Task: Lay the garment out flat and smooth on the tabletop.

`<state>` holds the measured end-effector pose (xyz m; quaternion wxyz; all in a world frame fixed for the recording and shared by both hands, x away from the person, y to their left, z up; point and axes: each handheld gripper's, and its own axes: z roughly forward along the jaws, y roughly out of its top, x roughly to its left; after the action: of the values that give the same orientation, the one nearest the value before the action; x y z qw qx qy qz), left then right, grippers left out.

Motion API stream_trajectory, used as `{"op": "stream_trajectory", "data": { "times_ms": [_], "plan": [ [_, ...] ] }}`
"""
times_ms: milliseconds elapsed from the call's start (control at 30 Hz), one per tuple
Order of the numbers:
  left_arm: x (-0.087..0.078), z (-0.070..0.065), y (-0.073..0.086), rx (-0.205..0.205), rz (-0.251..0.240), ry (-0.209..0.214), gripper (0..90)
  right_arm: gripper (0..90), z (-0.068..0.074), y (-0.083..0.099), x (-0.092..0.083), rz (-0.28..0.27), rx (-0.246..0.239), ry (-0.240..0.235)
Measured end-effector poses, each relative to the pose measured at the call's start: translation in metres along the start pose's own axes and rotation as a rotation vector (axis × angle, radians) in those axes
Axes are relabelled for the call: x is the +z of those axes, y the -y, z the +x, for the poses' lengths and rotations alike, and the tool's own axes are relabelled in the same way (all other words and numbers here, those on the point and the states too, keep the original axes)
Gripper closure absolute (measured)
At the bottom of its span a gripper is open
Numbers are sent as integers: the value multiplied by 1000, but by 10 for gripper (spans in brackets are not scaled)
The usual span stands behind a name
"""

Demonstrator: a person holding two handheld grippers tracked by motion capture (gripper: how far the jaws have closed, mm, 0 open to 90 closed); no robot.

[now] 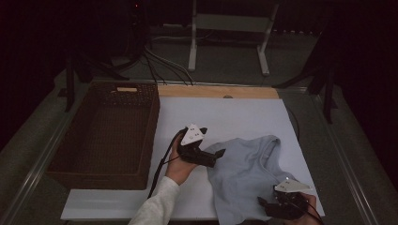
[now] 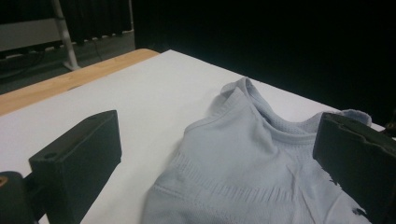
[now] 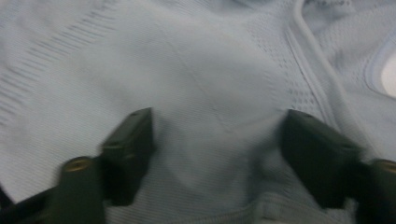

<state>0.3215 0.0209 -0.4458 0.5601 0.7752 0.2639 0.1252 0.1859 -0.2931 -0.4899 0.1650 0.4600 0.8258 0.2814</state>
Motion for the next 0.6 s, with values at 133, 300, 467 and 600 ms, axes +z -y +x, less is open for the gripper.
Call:
{"op": "stream_trajectory", "data": {
  "times_ms": [133,300,467,600],
  "plan": [
    [1,0,0,1,3,1,21,567,-1,1,1,23,-8,-24],
    [2,0,0,4,6,-2,21,821,1,1,0,36,-58,-15],
    [4,1,1,-1,11,-3,21,860,-2,-1,-3,26,-91,37],
    [6,0,2,-3,11,1,21,862,-9,-2,-5,8,-75,100]
  ]
}}
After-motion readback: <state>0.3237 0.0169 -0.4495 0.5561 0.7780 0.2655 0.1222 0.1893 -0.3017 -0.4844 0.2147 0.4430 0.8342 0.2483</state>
